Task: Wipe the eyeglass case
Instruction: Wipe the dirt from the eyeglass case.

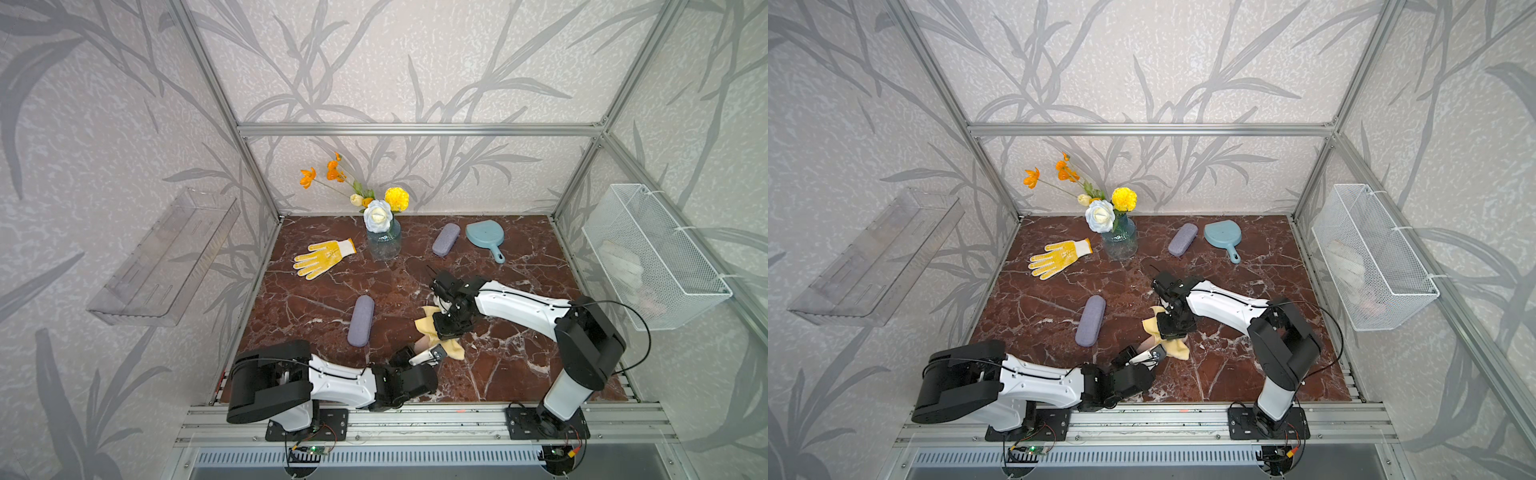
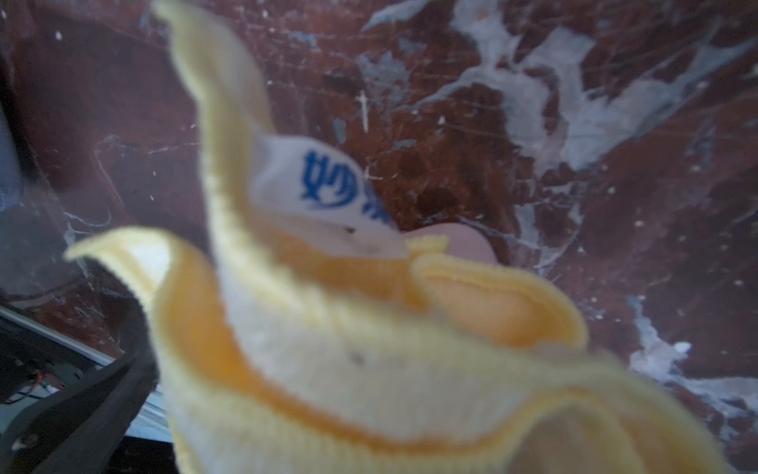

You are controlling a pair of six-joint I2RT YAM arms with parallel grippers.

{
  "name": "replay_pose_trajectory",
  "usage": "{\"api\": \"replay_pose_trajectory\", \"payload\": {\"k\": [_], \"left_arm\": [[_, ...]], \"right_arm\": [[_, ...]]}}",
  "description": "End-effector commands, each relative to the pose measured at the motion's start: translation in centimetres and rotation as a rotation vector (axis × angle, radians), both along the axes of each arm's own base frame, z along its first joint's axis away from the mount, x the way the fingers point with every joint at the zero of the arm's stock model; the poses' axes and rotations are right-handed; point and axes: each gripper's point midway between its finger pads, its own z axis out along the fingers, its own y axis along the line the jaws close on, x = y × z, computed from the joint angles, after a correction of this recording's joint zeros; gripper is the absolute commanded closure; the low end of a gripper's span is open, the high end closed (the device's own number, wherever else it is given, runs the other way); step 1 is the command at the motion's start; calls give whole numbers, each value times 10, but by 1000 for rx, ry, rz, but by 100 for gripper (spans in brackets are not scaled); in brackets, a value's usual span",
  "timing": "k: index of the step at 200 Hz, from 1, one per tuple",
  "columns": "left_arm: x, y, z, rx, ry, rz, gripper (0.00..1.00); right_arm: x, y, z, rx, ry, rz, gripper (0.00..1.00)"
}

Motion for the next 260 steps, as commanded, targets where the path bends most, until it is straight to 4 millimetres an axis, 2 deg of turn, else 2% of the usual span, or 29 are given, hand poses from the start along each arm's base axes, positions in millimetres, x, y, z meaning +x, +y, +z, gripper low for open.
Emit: {"api": "replay_pose_trajectory", "payload": {"k": [1,11,24,40,52,66,93,101,111,128,140,154,164,178,192,203,214,223,254,260], "left_arm": [[8,0,9,26,-74,28,82],[7,0,9,28,-72,26,83],[8,0,9,27,-73,28,83],[8,0,9,16,-64,32,83],[7,-1,8,19,-52,20,84],[6,-3,5,19,-14,-2,84],[7,-1,4,5,3,11,84],[8,-1,5,2,0,19,84],[9,0,5,0,-5,28,84],[9,1,7,0,-21,40,84],[8,1,7,8,-38,40,84],[9,1,10,16,-64,47,84],[9,2,11,37,-90,51,84],[10,3,13,78,-140,69,84],[11,4,15,123,-189,85,84],[10,2,16,154,-224,90,84],[9,-1,18,188,-266,97,84],[8,-5,19,220,-298,98,84],[5,-13,20,304,-377,90,83],[4,-14,20,310,-383,86,83]], "right_arm": [[24,-88,-32,-367,-48,-3,100],[40,-113,-19,-524,-136,30,100],[54,-130,4,-647,-220,56,100],[59,-125,32,-662,-313,80,100],[50,-101,48,-562,-348,99,100],[27,-63,53,-369,-301,98,100],[-26,12,37,45,-63,-3,100],[-31,28,33,133,-17,-42,100],[-31,34,26,163,-2,-71,100],[-21,17,9,88,-20,-79,100],[-8,-12,-3,-22,-37,-89,100],[16,-51,-4,-167,-114,-79,100],[30,-77,3,-286,-159,-66,100],[49,-97,24,-406,-247,-28,100],[60,-107,47,-470,-314,-6,100],[66,-107,66,-477,-356,5,100],[69,-100,82,-464,-387,30,100],[67,-88,91,-435,-398,69,100],[43,-14,101,-206,-286,215,100],[38,1,95,-184,-245,247,100]]}}
